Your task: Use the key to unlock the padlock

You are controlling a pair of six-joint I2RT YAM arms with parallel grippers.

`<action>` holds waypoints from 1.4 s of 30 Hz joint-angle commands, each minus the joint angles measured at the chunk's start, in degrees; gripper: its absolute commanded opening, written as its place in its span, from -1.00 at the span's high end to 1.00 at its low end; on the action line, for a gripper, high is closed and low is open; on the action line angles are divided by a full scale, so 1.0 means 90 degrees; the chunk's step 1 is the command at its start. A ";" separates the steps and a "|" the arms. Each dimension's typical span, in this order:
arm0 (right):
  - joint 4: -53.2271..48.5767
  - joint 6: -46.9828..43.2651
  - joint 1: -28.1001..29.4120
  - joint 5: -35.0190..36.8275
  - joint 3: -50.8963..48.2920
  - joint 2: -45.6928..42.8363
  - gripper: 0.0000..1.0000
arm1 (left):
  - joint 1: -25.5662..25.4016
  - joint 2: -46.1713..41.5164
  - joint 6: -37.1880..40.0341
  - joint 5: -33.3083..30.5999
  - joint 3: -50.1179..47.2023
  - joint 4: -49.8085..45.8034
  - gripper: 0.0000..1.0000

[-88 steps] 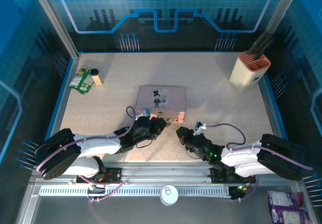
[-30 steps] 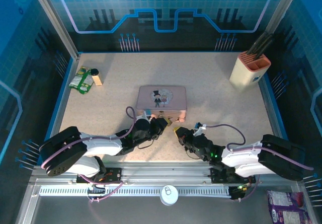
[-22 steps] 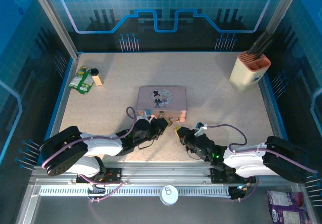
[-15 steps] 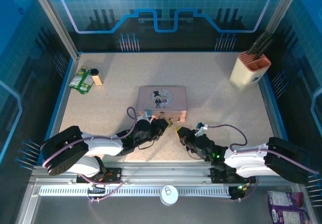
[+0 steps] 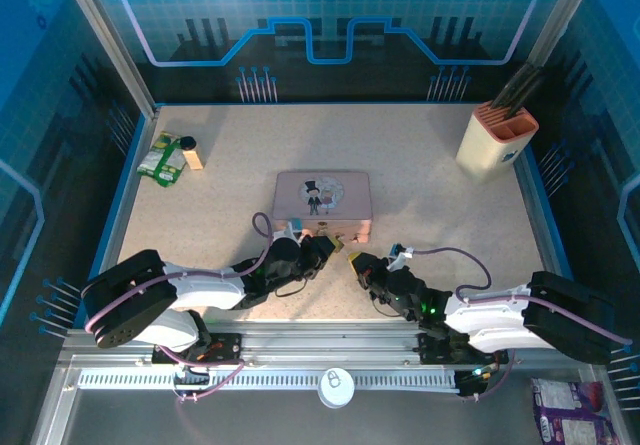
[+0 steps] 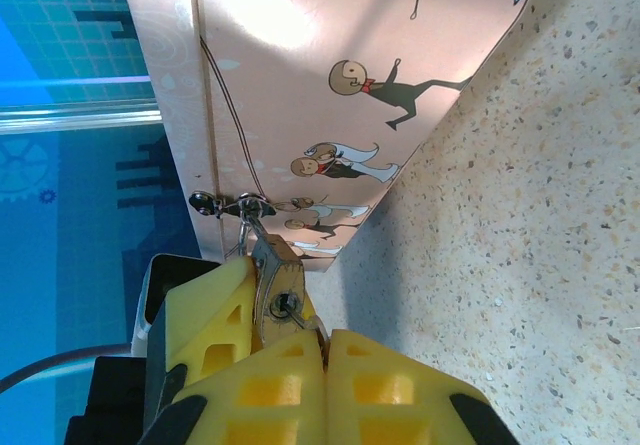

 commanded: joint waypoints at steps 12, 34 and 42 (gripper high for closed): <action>0.0096 0.0137 -0.0028 0.0160 -0.0010 -0.0048 1.00 | -0.0067 -0.0126 0.0172 -0.0086 0.0119 0.0797 1.00; 0.0304 0.0246 -0.0193 -0.0069 0.0010 0.0160 1.00 | -0.0123 -0.0075 0.0179 -0.0017 0.0172 0.0966 1.00; 0.0415 0.0315 -0.0331 -0.0233 0.0031 0.0259 1.00 | -0.0137 -0.0034 0.0207 -0.0005 0.0164 0.1086 1.00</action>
